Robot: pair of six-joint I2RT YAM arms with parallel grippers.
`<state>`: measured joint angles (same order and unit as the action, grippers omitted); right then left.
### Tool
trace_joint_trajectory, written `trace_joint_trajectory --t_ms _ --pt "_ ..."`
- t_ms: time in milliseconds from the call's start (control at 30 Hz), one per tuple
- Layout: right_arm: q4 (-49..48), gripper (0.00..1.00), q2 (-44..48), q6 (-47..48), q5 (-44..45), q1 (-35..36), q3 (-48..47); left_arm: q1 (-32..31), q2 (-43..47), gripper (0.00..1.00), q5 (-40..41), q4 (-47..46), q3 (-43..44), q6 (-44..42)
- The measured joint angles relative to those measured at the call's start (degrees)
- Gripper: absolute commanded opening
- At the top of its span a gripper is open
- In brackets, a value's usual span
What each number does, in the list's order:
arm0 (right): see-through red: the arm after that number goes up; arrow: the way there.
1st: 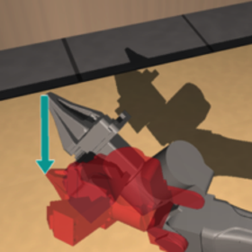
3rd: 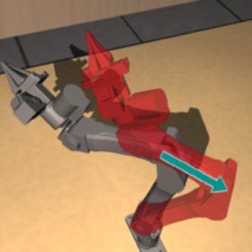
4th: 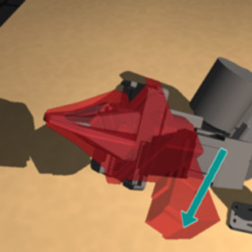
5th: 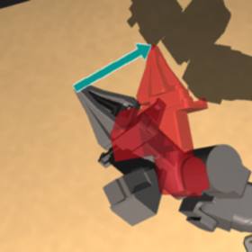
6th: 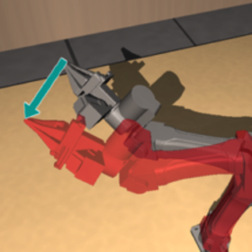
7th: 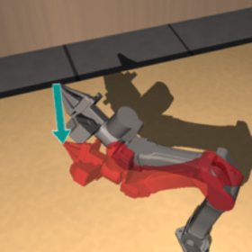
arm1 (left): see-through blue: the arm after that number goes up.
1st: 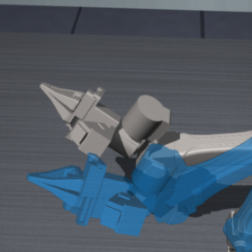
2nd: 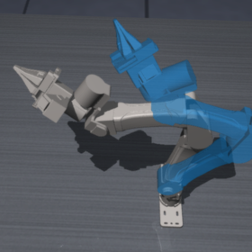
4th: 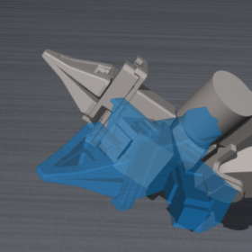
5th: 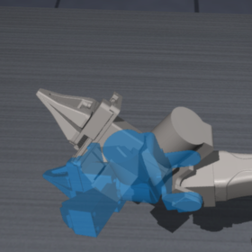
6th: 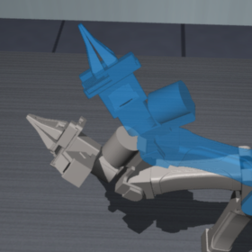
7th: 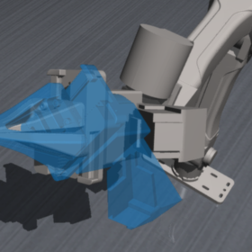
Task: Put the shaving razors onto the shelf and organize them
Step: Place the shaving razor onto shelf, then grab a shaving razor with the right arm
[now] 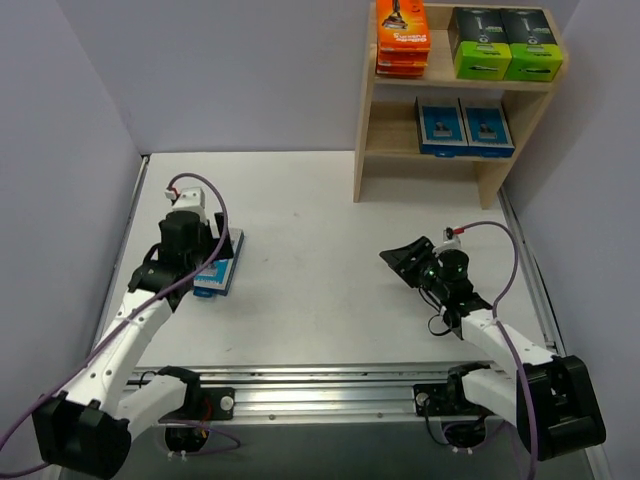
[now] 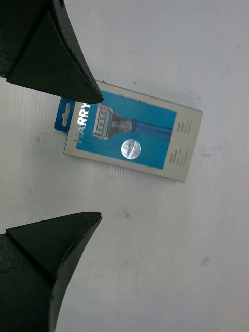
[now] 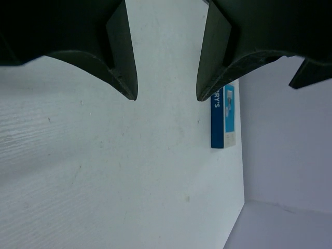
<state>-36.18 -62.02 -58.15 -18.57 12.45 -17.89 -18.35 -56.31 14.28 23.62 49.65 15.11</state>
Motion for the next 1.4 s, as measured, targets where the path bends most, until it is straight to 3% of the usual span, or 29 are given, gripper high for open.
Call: trace_joint_trajectory --t_ms 233,467,533,667,833,867,1233,1400 --pt "1.29 0.48 9.62 6.19 -3.93 0.02 2.49 12.83 -9.88 0.94 -0.17 1.14 2.16 3.72" --pt "4.76 0.5 16.98 9.31 -8.26 -0.17 6.86 24.76 -20.63 0.94 -9.18 0.02 4.33 5.84" --pt "5.44 0.51 18.03 9.68 -9.49 -0.55 7.67 27.65 -24.24 0.99 -12.81 -0.48 4.74 6.19" --pt "5.7 0.51 18.82 10.73 -11.69 -0.85 8.26 32.94 -30.6 1.0 -19.04 -1.7 4.85 7.17" --pt "5.62 0.51 19.93 12.09 -13.14 -0.92 8.74 33.57 -31.82 1.0 -22.97 -4.87 4.83 8.44" --pt "5.6 0.51 19.93 12.17 -13.35 -0.94 8.92 33.44 -32.0 0.95 -23.54 -5.7 4.83 8.68" --pt "5.53 0.51 20.04 11.93 -13.86 -1.18 11.85 32.06 -39.08 0.9 -28.3 -10.93 4.76 10.47" --pt "5.49 0.51 20.06 11.91 -13.84 -1.22 11.85 26.69 -38.62 0.89 -29.27 -11.06 2.49 13.0"
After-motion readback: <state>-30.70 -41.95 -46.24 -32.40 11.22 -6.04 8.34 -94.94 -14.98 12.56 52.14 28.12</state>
